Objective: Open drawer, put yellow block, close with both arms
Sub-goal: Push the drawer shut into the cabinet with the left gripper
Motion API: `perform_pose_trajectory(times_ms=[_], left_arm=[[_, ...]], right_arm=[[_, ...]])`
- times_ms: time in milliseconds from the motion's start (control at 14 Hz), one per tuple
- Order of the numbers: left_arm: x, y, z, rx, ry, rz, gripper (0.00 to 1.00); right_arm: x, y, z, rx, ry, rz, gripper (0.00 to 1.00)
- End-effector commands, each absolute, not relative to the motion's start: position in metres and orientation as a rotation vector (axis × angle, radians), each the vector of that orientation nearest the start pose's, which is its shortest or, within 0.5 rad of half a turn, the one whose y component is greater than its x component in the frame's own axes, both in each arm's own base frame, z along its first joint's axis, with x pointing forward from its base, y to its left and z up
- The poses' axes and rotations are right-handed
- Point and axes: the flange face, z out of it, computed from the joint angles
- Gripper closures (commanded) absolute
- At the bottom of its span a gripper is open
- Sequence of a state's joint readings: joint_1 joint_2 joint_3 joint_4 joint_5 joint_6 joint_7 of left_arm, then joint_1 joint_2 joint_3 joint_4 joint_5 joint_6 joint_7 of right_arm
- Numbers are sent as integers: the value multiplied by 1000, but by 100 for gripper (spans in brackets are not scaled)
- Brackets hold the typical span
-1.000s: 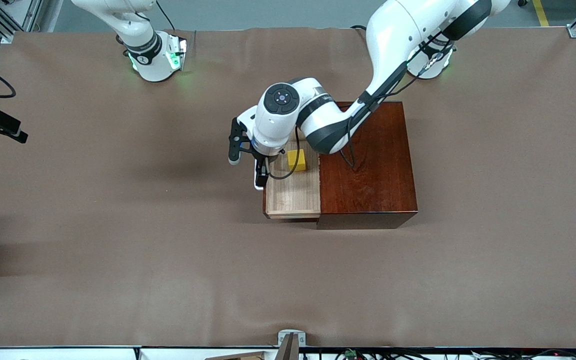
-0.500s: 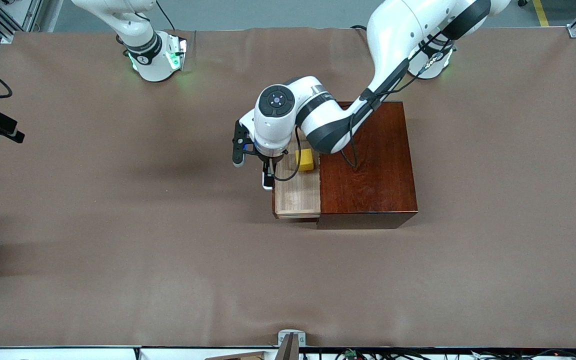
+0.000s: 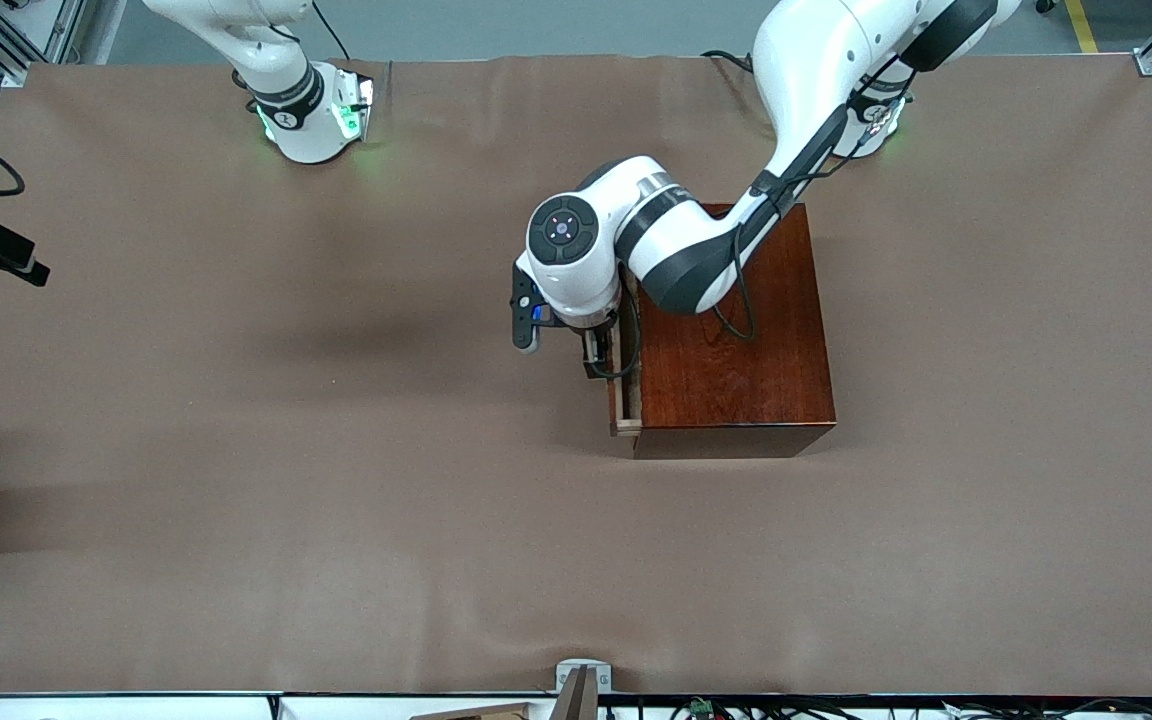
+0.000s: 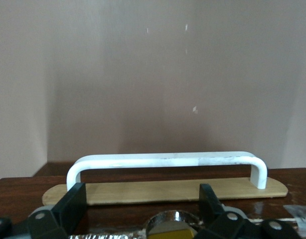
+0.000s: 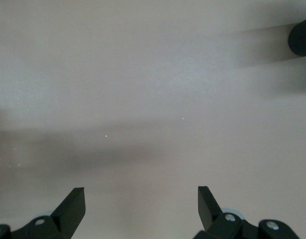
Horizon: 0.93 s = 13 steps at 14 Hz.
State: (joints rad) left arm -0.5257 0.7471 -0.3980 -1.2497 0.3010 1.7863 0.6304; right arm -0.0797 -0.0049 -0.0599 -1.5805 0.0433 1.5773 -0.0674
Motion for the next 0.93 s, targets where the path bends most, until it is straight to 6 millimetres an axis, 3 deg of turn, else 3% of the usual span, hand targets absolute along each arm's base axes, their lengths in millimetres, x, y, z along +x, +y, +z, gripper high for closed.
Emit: perform_pose_trajectory(times_ms=[0, 429, 571, 857], left_arm=[[509, -498, 335, -2085, 2131, 306, 0], [512, -481, 332, -2025, 2078, 403, 0], [506, -492, 335, -2031, 2086, 368, 0], [518, -531, 368, -2148, 2124, -111, 0]], right_arm=[[550, -74, 627, -3077, 120, -13, 0], [551, -74, 626, -3077, 120, -10, 0], [550, -75, 627, -3077, 122, -15, 0], [552, -70, 625, -3076, 111, -15, 0]])
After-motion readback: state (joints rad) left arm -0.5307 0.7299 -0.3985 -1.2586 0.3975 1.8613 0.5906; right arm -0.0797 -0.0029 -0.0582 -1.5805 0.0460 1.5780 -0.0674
